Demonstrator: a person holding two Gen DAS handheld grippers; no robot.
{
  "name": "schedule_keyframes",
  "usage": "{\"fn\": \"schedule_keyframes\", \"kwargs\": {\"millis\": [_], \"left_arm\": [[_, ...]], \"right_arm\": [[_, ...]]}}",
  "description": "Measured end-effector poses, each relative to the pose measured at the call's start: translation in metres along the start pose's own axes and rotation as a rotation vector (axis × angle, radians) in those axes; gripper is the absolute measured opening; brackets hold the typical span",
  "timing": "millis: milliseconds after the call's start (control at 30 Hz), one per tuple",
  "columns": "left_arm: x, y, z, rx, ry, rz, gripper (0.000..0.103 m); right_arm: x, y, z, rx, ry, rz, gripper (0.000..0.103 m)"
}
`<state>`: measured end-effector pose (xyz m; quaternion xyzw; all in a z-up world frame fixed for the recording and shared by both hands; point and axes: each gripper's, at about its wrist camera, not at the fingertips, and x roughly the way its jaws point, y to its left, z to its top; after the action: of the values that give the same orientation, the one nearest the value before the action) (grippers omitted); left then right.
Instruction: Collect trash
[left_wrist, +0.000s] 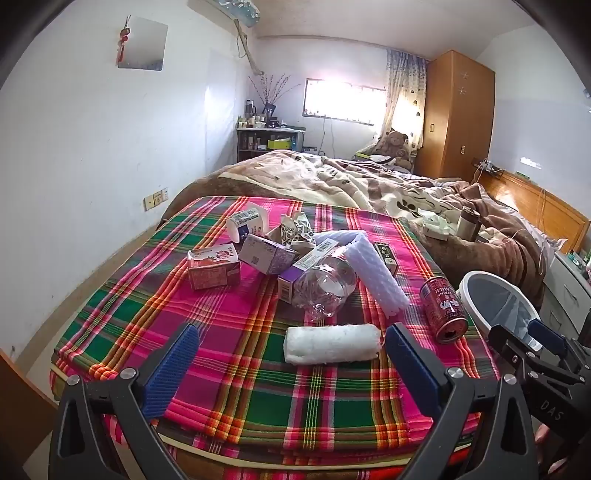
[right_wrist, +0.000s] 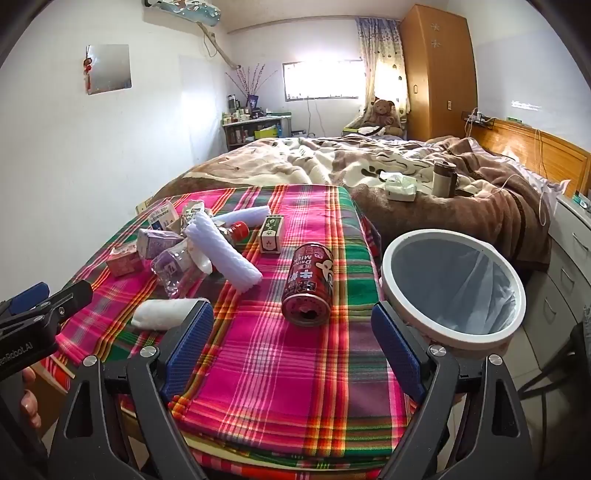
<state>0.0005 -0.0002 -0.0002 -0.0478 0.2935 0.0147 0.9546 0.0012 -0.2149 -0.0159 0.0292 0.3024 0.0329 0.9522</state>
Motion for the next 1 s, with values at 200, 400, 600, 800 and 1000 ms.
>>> {"fn": "schedule_keyframes", "kwargs": {"millis": [200,400,600,800,1000], "left_arm": [[0.0016,0.0040,-0.0018,0.008,-0.002,0.002,0.102],[0.0064,0.0062,-0.0030,0.017,-0.008,0.015,0.102],[0.0080,0.0047,-0.0059,0.025,-0.010,0.022,0.102],[0.0077,0.0057,-0.0070,0.025,-0.010,0.028,0.102],[0.0075,0.0061,-0.0072,0.025,-0.010,0.032,0.103]], "right_arm": [[0.0005,0.0001,-0.0011,0.010,-0.004,-0.001,0.089],[0.0025,-0.0015,0.0009,0.002,0.003,0.000,0.089],[0.0039,-0.0009,-0.0041,0.011,0.003,-0.004,0.089],[0.0037,-0.0012,-0.0063,0.022,-0.003,-0.004,0.089],[0.0025,-0.0007,-0.0065,0.024,-0.004,-0.010,0.089]]}}
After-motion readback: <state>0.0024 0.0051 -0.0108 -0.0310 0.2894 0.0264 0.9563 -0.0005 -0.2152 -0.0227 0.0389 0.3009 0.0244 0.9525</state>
